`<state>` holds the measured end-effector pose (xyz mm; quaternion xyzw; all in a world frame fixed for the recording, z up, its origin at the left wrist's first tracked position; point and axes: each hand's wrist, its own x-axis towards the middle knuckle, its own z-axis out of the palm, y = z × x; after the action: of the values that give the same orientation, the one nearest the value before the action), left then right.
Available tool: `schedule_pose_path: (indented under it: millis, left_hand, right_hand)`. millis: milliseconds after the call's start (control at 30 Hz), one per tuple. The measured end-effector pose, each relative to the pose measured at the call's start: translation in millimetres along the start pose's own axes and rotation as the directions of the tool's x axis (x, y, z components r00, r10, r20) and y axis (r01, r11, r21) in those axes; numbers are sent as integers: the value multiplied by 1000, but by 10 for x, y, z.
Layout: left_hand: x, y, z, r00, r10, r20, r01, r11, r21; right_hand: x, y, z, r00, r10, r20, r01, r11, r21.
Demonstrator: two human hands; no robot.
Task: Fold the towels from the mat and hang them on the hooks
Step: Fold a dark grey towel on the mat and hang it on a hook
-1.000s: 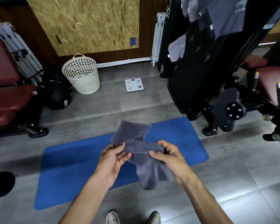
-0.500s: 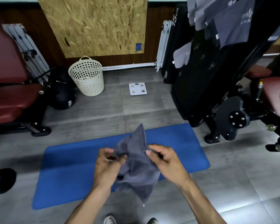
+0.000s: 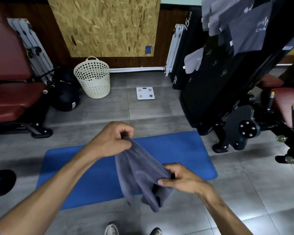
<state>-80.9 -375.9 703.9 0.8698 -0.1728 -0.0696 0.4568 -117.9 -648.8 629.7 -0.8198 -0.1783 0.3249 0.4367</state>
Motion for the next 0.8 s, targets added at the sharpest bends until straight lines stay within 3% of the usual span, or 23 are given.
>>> schedule_pose_path:
  millis: [133, 200, 267, 333, 400, 500, 567, 700, 800]
  left_hand:
    - [-148, -553, -381, 960, -280, 19, 277, 956, 96]
    - [-241, -762, -436, 890, -438, 124, 389, 873, 294]
    - [-312, -829, -333, 827, -498, 262, 377, 836, 399]
    - [-339, -753, -106, 827, -413, 381, 353, 910, 219]
    - [-354, -571, 117, 851, -270, 451, 339, 938, -78]
    - [-350, -399, 289, 923, -174, 342, 307, 869, -387]
    - [-332, -376, 271, 960, -170, 223, 257, 851, -458]
    - [-306, -435, 9, 983, -180, 30, 174, 880, -441]
    - [-267, -493, -224, 988, -152, 31, 150, 879, -452]
  right_hand:
    - [-121, 196, -125, 991, 97, -90, -90, 993, 76]
    - [-128, 63, -159, 992, 67, -110, -54, 992, 117]
    - [-52, -195, -110, 996, -10, -94, 22, 991, 132]
    - [68, -481, -27, 990, -108, -88, 116, 988, 102]
    - [184, -773, 38, 978, -185, -95, 193, 977, 85]
    - [299, -1113, 6, 967, -236, -99, 243, 968, 62]
    - [339, -1236, -76, 961, -256, -101, 263, 963, 64]
    - [347, -1174, -262, 966, -218, -138, 212, 976, -57]
    - [293, -967, -329, 987, -138, -85, 113, 961, -254]
